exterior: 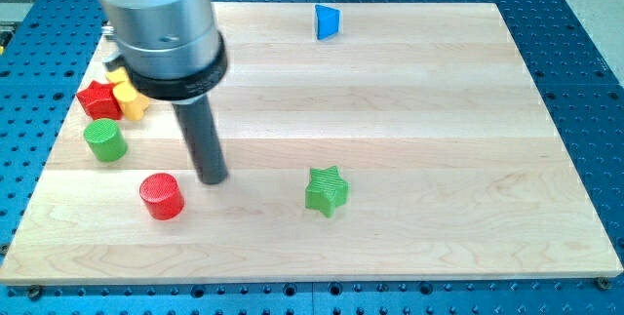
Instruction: Slide the green circle to the bottom right side of the yellow heart
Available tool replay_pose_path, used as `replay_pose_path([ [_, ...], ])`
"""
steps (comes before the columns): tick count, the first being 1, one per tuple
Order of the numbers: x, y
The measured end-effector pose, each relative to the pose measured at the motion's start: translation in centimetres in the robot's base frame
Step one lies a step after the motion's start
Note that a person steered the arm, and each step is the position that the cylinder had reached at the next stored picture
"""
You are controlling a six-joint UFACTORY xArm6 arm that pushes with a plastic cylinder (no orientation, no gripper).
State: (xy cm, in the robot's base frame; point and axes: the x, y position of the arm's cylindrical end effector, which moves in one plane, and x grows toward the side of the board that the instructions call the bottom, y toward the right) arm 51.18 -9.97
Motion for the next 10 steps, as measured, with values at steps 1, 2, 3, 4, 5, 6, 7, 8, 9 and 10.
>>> replay_pose_path([
  [1, 2.2, -4.3],
  [2, 2.4, -10.9],
  [3, 1.8, -10.8],
  [4, 1.7, -19.4],
  [5, 1.1, -20.4],
  [6, -1.4, -19.5],
  [7, -2.0, -17.0],
  [8, -2.2, -11.1],
  [9, -2.2, -4.5],
  [10, -2.2, -3.2],
])
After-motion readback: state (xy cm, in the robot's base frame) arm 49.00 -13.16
